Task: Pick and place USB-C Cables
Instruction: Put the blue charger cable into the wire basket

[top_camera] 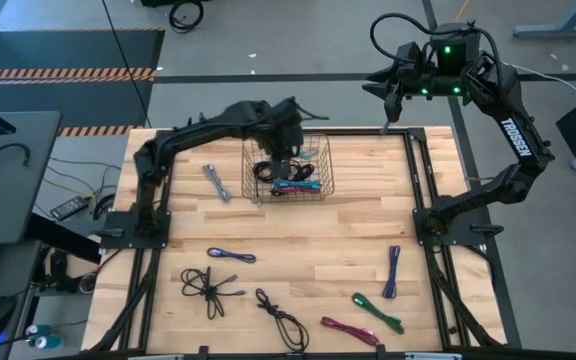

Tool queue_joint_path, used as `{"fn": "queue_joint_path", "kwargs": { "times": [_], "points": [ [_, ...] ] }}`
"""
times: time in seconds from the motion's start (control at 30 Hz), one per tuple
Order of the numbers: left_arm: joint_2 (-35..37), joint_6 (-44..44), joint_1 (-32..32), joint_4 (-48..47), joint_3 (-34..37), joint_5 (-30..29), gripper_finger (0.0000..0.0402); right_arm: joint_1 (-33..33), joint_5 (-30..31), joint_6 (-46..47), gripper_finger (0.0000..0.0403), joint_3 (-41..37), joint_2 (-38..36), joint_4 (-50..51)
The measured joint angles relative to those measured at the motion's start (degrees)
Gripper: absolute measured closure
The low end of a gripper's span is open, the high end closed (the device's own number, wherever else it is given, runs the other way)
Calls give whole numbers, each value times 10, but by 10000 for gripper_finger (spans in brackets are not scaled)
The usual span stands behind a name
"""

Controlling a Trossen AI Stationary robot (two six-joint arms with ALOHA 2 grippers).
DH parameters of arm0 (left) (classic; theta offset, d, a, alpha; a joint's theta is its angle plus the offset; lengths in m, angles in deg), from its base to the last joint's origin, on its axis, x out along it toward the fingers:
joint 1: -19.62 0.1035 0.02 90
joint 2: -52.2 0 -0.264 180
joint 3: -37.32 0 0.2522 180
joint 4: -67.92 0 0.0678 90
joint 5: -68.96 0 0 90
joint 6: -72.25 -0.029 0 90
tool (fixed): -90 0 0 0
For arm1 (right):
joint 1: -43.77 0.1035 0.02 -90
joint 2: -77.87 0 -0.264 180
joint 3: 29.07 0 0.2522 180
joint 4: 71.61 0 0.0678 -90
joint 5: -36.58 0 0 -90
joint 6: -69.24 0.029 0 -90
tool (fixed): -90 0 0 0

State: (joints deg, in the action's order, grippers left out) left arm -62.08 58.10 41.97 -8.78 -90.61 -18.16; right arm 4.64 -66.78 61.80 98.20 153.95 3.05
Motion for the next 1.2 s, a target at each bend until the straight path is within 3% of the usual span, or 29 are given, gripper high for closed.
{"fn": "queue_joint_path", "kwargs": {
  "times": [0.67,1.2],
  "points": [
    [-107,-45,2,-29,3,10,385,0,0,-2,268,0,0,0],
    [-159,-30,3,38,3,11,385,0,0,-2,268,0,0,0]
  ]
}}
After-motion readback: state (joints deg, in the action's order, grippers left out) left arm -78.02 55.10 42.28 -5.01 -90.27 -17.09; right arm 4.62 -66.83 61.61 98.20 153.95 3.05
